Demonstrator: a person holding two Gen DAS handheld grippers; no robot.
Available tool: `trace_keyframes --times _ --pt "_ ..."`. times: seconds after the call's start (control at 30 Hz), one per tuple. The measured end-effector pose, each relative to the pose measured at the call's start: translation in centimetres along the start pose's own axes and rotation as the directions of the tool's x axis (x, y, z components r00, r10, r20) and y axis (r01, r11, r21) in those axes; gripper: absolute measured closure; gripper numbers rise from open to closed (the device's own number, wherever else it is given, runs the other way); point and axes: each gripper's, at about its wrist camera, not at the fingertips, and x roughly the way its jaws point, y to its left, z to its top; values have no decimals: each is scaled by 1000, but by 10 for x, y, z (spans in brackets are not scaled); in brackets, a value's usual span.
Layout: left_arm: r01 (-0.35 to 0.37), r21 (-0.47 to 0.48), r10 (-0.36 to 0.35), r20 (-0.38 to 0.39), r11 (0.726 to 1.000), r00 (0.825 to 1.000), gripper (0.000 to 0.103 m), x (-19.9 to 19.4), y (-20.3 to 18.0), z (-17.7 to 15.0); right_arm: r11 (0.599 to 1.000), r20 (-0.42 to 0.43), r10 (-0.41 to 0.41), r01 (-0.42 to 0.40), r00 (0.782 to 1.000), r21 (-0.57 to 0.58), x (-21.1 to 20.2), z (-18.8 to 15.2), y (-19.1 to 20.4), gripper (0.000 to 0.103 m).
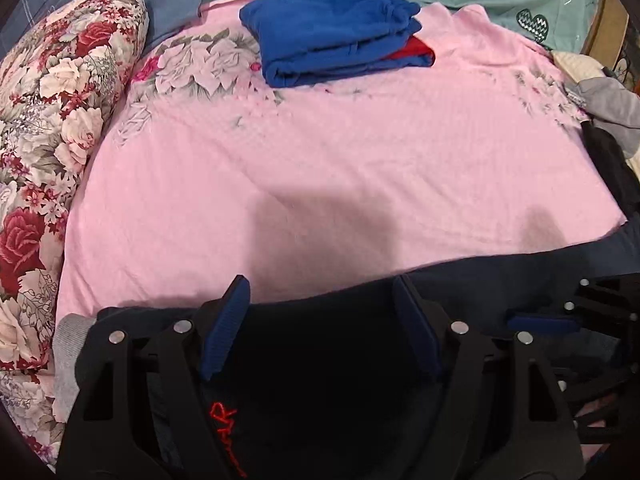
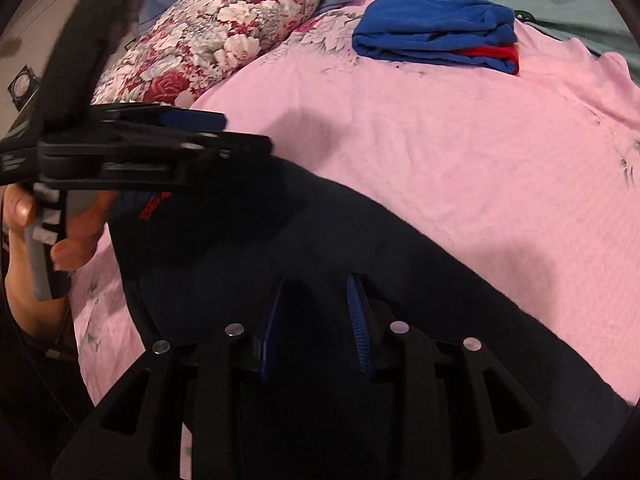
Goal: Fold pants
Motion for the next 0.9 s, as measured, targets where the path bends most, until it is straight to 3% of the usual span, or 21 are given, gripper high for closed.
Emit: trace_keyframes --times 0.1,0.17,0.23,0.33,0.53,0.73,0.8,0.87,0.9 --pt "4 22 -4 9 1000 1000 28 -1 1 -12 999 -14 31 -31 999 31 -3 7 -6 68" --pt "24 5 -24 6 1000 1000 27 -5 4 -23 996 22 46 -48 999 74 -14 15 -15 69" --pt "57 -31 -57 -1 998 998 27 -7 11 -39 993 73 21 -29 997 113 -24 25 -25 68" --pt "40 7 -40 38 999 998 26 -15 8 -56 992 86 -12 1 996 125 -25 41 -31 66" --pt "57 17 -57 39 998 998 26 -17 10 -60 997 -17 47 -46 999 59 14 70 -10 66" --pt "63 34 -65 53 997 996 26 -18 10 -63 987 -120 160 -155 980 50 48 82 4 66" --pt "65 48 -68 52 997 996 26 -21 11 -64 987 -160 158 -157 974 21 55 79 10 65" --pt "61 40 -64 71 997 995 28 -33 14 -64 990 -150 124 -132 981 -42 50 77 20 84" --pt "60 37 -64 98 998 993 28 -42 16 -64 990 -129 115 -125 985 -70 44 76 24 88"
